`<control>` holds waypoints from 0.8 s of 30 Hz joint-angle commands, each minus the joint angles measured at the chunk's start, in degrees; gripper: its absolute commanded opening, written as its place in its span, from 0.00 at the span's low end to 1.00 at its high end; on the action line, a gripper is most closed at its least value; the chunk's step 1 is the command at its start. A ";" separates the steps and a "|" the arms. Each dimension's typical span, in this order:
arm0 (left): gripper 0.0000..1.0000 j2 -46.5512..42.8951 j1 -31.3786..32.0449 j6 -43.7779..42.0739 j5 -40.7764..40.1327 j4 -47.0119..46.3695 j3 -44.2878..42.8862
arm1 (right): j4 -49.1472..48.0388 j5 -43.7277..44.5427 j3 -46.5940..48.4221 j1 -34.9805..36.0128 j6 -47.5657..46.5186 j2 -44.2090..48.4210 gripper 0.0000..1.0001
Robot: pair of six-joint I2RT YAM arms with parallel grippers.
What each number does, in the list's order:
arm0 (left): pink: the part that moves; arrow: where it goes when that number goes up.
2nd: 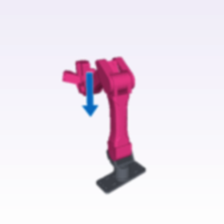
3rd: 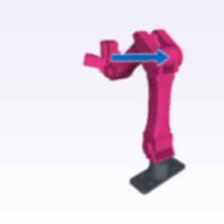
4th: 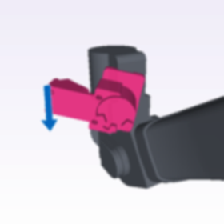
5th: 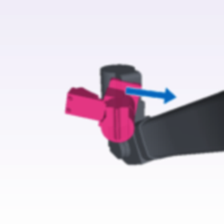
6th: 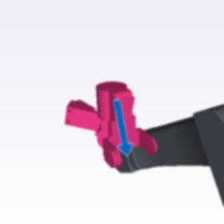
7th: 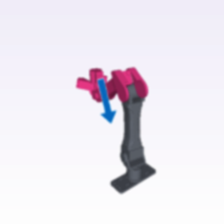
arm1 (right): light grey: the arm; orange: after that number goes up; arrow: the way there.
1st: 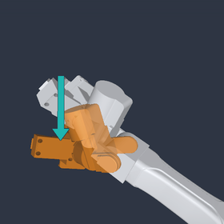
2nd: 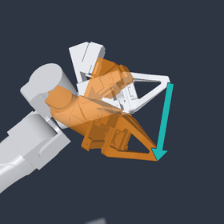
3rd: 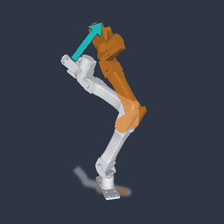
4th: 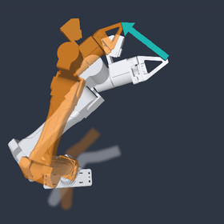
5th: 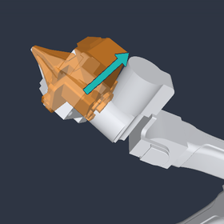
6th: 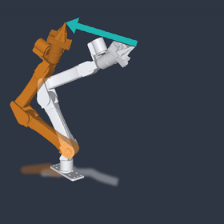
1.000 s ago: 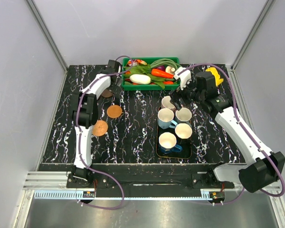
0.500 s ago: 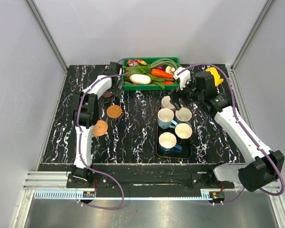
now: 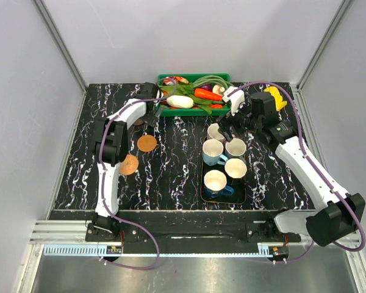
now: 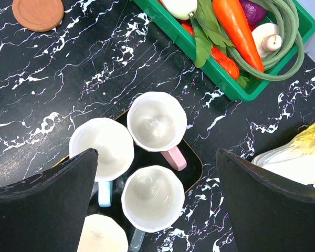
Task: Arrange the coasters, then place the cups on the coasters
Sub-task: Move the coaster to the center of the board.
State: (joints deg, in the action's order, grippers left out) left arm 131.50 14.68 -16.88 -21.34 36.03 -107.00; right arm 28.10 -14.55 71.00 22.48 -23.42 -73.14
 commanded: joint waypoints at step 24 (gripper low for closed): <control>0.99 0.60 -2.81 3.53 0.25 0.18 -3.22 | -2.52 -0.13 -0.07 -0.24 -0.93 -0.60 1.00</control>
State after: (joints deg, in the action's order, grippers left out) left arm 132.57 11.51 -13.06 -24.14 35.97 -109.84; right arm 28.10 -14.55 71.00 22.48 -23.64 -73.30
